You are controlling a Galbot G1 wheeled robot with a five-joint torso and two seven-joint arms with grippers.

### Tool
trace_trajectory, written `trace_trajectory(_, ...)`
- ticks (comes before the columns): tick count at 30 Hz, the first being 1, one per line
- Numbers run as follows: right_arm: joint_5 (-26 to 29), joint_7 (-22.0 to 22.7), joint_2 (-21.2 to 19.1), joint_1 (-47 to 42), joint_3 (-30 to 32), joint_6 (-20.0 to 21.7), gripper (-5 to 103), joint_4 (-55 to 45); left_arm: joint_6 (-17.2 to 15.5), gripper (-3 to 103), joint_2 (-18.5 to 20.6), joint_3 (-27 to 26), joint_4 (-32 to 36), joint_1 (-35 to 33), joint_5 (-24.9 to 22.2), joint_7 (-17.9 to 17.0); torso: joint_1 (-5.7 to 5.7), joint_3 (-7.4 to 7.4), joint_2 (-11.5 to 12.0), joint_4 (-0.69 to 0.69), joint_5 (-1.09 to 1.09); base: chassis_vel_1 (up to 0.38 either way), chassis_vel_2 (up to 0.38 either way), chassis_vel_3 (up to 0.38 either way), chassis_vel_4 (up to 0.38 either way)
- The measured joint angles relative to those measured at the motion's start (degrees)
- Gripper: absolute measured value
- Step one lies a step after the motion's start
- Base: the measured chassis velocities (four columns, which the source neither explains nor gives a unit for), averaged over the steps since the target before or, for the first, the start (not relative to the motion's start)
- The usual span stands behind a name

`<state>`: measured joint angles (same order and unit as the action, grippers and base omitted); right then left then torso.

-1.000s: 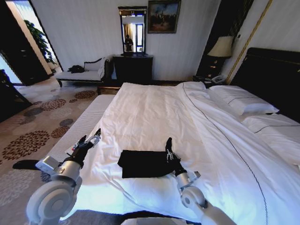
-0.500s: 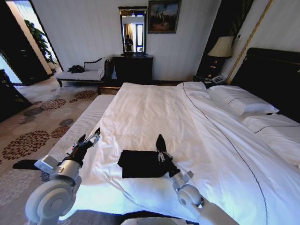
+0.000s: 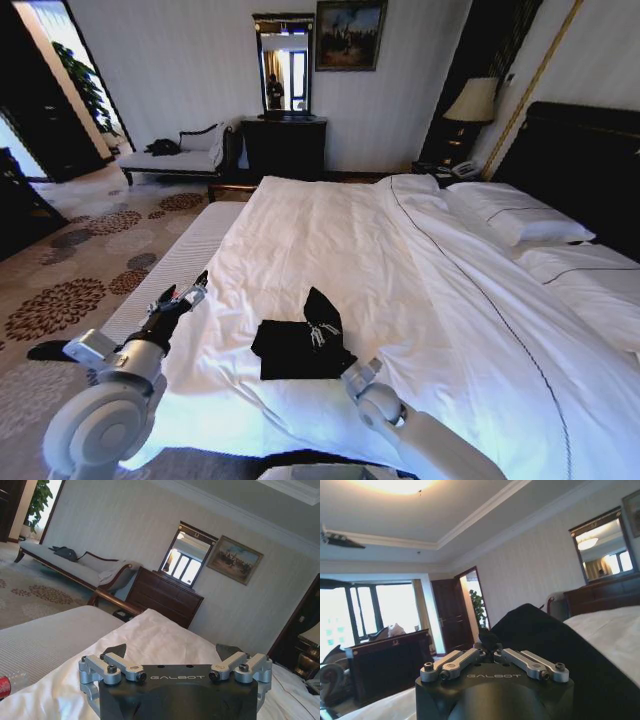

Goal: Fold the clothes on the bed.

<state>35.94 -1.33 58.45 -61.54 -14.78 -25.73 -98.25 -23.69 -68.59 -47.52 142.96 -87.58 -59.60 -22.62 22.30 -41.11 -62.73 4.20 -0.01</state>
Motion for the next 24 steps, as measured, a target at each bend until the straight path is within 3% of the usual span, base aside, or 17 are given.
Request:
trace_trajectory(11, 0.8, -2.3, 4.9, 2.3, -6.9, -1.4, 1, 6.1, 0.0, 100, 0.7, -0.4, -1.7, 0.9, 0.2, 0.0, 0.00, 0.00, 0.0, 0.00, 0.01, 0.000, 0.000, 0.000, 0.000)
trace_trajectory(24, 0.8, -3.3, 7.9, 4.4, -8.9, -1.7, 1, 10.4, -0.1, 100, 0.6, -0.5, -1.7, 0.9, 0.4, 0.0, 0.00, 0.00, 0.0, 0.00, 0.00, 0.000, 0.000, 0.000, 0.000)
